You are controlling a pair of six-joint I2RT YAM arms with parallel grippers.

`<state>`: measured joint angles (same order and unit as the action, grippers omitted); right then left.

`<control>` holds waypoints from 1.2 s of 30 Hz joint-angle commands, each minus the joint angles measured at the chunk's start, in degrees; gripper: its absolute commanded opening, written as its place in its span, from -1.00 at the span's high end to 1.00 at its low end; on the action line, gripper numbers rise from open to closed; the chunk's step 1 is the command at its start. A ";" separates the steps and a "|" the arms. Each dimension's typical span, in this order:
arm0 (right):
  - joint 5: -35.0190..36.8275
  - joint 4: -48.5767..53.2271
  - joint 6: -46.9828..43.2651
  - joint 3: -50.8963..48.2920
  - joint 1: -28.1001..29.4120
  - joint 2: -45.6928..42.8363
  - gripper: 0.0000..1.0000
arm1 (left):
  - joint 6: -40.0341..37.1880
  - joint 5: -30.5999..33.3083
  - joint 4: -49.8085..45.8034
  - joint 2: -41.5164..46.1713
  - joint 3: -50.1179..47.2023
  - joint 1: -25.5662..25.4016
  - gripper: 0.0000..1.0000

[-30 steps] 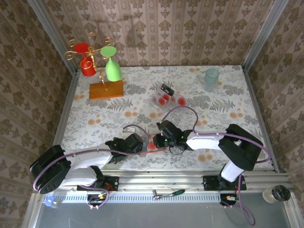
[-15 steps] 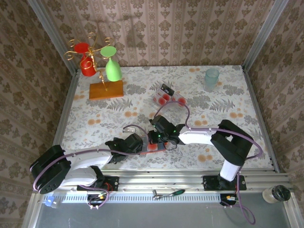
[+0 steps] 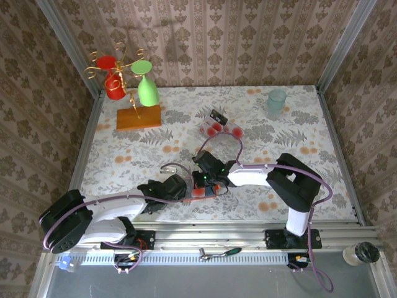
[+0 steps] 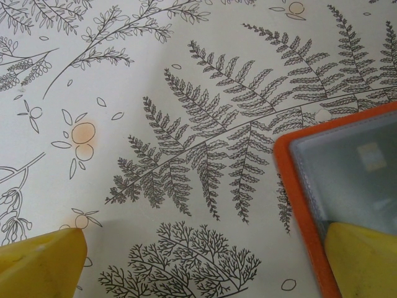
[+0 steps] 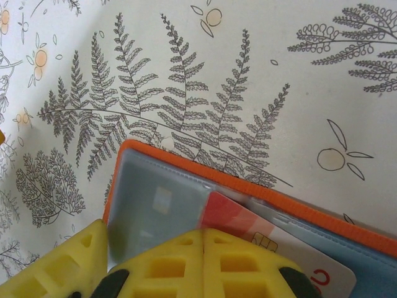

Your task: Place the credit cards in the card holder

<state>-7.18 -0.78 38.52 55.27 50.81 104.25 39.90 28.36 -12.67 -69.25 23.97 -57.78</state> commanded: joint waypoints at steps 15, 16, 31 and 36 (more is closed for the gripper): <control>-1.98 4.88 -1.63 -1.87 -2.88 -8.23 0.89 | 0.64 -0.15 -0.56 -0.09 -1.11 -0.24 -1.00; -1.62 4.84 -1.36 -2.73 -3.44 -9.12 0.82 | 0.78 -0.15 -0.51 -0.09 -1.17 -0.24 -1.00; -5.23 -0.98 5.04 -9.22 -5.24 -8.83 0.34 | 0.79 -0.15 -0.60 -0.18 -1.11 -0.23 -1.00; -6.22 -2.12 5.82 -8.89 -5.21 -7.17 0.34 | 0.79 -0.06 -0.49 -0.36 -1.03 -0.25 -1.00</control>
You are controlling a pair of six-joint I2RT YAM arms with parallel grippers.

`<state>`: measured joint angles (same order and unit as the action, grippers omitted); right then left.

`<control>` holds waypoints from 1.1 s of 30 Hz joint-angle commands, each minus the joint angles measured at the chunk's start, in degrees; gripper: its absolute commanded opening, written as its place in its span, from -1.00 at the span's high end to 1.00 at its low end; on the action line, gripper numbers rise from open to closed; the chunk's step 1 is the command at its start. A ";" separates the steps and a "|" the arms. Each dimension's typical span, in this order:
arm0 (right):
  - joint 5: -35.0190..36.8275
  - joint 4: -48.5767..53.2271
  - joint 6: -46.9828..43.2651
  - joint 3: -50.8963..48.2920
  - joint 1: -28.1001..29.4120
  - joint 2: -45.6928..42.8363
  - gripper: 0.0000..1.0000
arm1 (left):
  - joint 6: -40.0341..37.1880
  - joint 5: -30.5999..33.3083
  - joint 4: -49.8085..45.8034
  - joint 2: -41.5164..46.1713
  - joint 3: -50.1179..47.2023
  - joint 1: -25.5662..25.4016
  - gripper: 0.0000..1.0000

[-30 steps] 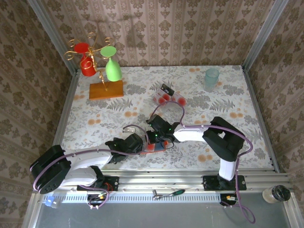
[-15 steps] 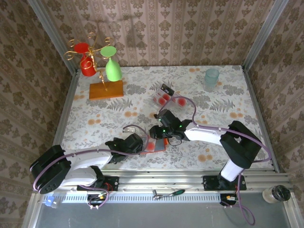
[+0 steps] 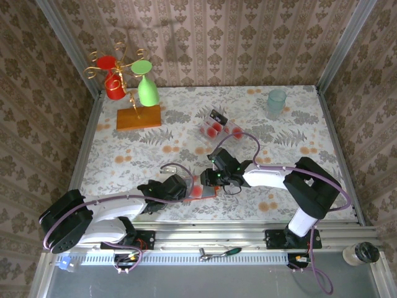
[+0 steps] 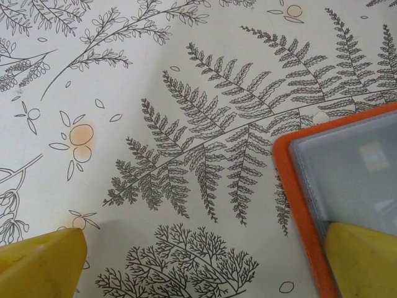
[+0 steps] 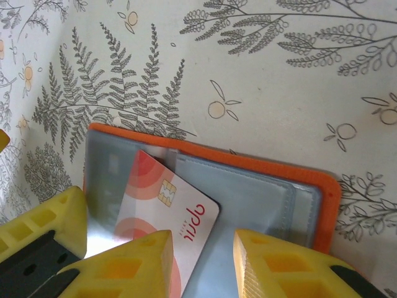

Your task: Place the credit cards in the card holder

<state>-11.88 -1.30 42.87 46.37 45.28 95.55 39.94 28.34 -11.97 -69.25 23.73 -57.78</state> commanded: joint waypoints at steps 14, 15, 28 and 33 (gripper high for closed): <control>-5.04 -5.55 3.04 0.09 -0.39 4.16 0.56 | 0.74 -0.21 -0.65 -1.06 -0.96 -0.30 -1.00; -5.46 -6.25 3.26 -0.24 -0.72 4.16 0.61 | 0.76 -0.21 -0.65 -1.06 -0.96 -0.26 -1.00; -10.88 -6.79 2.00 0.19 -2.31 5.74 0.93 | 0.80 -0.30 -0.29 -1.23 -0.96 -0.25 -1.00; -12.11 -4.66 0.43 1.77 -2.09 6.85 0.46 | 0.77 -0.37 -0.17 -1.50 -0.83 -0.23 -1.00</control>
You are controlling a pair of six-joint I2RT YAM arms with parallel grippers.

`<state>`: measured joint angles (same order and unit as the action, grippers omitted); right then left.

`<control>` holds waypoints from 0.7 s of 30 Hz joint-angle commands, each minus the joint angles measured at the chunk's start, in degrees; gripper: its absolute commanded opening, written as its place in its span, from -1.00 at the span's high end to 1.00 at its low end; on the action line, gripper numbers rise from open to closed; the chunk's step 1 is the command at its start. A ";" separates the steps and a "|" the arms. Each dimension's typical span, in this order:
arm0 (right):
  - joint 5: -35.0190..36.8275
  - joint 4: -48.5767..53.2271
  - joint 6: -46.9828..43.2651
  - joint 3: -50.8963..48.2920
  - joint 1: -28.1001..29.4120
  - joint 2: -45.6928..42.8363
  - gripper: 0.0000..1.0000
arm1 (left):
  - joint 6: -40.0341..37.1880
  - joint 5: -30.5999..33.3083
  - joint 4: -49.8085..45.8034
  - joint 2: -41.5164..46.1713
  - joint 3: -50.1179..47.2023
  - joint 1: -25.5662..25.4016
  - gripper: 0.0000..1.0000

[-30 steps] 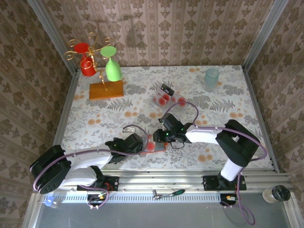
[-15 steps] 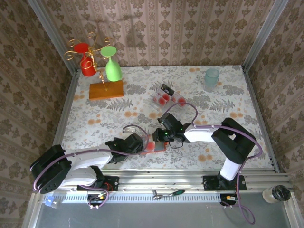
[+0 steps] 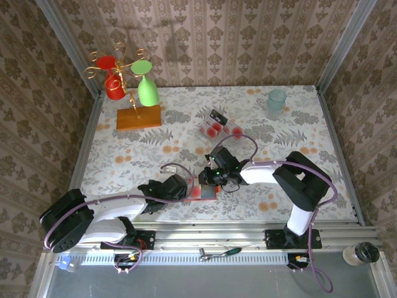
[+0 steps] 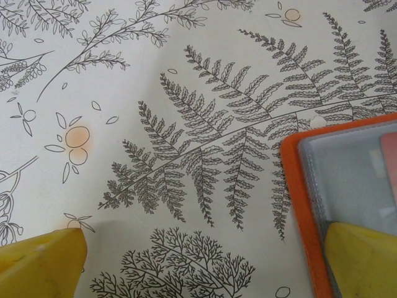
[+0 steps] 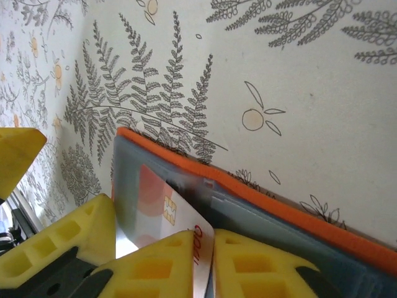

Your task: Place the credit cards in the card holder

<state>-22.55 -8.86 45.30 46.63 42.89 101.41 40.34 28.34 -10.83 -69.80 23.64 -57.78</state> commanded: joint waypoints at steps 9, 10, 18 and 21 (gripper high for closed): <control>5.99 13.45 -7.33 3.55 0.73 -5.33 0.36 | 0.45 -0.30 -1.12 -0.95 -1.04 -0.23 -1.00; 6.51 14.68 -7.99 4.33 0.94 -5.10 0.40 | 0.45 -0.30 -1.06 -0.96 -1.05 -0.23 -1.00; 10.27 20.37 -10.82 8.58 3.42 -1.07 1.00 | 0.52 -0.20 -1.18 -0.51 -1.22 -0.23 -1.00; 12.57 22.40 -11.26 9.89 4.30 0.16 1.00 | 0.45 -0.21 -1.18 -0.46 -1.23 -0.25 -1.00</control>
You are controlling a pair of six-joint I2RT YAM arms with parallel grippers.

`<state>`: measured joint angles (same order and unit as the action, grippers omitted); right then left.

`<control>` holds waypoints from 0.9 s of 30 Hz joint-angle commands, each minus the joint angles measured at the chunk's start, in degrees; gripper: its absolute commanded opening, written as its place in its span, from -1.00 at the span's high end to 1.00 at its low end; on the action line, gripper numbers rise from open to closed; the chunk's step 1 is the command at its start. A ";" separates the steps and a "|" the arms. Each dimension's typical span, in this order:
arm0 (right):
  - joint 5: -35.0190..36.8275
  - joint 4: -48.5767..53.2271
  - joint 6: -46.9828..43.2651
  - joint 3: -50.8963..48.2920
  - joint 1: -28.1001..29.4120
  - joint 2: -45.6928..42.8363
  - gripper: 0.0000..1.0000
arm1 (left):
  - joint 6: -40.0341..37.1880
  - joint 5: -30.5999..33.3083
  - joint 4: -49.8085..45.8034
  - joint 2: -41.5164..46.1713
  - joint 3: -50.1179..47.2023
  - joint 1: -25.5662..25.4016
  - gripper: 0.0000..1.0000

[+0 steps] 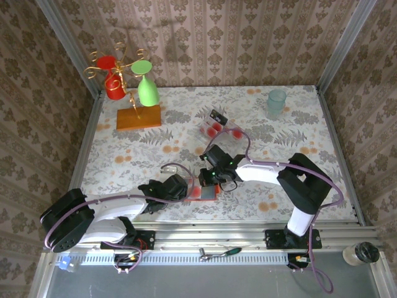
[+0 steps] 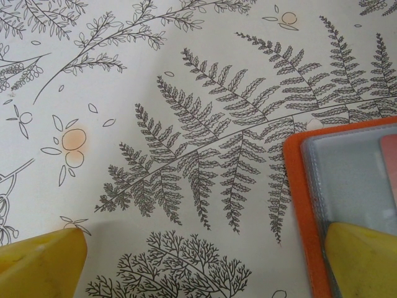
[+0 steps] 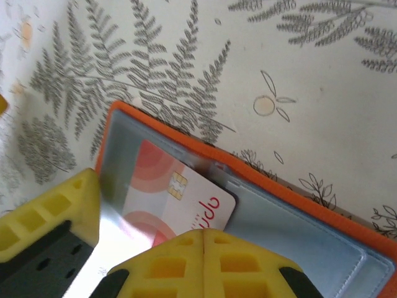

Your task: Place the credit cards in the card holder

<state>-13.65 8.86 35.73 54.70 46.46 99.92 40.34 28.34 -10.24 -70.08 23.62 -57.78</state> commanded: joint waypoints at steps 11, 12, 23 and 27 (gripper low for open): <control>3.99 5.74 -1.67 5.39 3.11 5.15 1.00 | 0.40 -0.30 -1.30 0.10 -1.73 -0.17 -1.00; 3.82 5.60 -1.49 5.67 3.37 5.45 1.00 | 0.42 -0.30 -1.26 0.04 -1.73 -0.14 -1.00; 1.04 4.31 0.13 8.30 4.76 6.69 1.00 | -0.57 0.53 -4.20 3.51 0.25 0.48 -1.00; 2.69 5.21 -0.02 8.14 4.53 4.01 1.00 | -0.27 0.55 -6.64 7.87 -0.26 2.14 -1.00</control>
<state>-11.11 12.58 34.92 61.73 50.70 105.75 40.29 28.47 -13.15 -64.97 23.27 -56.82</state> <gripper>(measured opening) 0.064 0.999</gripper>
